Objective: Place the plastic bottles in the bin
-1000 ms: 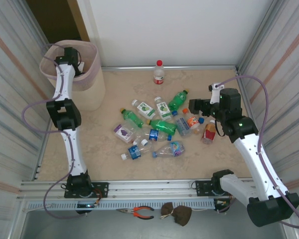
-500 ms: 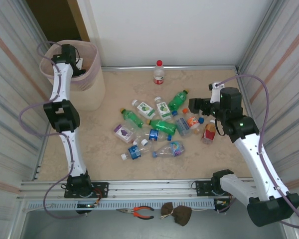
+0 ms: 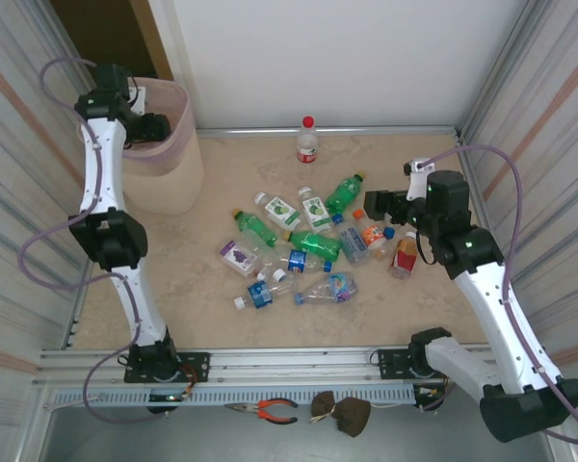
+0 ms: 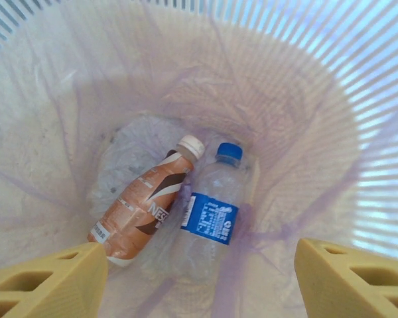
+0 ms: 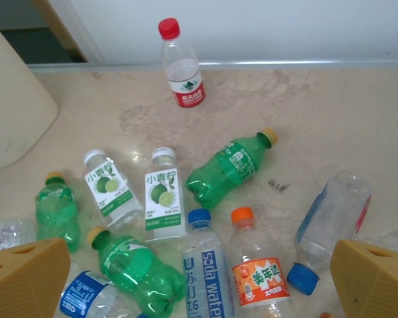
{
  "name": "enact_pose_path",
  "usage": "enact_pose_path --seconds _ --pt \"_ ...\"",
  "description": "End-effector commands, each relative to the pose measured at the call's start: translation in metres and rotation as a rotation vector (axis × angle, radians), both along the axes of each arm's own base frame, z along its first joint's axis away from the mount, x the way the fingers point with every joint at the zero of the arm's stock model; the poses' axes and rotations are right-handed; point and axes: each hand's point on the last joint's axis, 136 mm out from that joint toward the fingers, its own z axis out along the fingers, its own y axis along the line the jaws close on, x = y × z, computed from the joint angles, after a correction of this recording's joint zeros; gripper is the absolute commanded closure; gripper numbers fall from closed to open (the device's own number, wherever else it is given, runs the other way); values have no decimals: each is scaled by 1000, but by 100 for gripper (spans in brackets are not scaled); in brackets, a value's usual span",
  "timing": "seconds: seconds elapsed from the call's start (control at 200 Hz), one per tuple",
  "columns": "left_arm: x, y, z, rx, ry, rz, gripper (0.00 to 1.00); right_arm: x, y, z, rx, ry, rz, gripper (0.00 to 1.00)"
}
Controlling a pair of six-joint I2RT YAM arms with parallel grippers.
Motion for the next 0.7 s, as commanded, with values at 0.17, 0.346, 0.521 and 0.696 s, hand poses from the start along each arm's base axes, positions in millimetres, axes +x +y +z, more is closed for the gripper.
enact_pose_path --seconds 0.17,0.346,0.521,0.696 --pt "-24 -33 80 -73 -196 -61 26 -8 -2 14 -13 -39 7 1" --pt "-43 -69 102 -93 -243 -115 27 -10 -1 15 -9 -46 10 1" --pt "-65 -106 121 -123 -295 -157 29 -14 -2 15 -8 -54 12 1" --pt "-91 -137 124 -131 -290 -181 30 -19 -3 13 -21 -48 22 1"
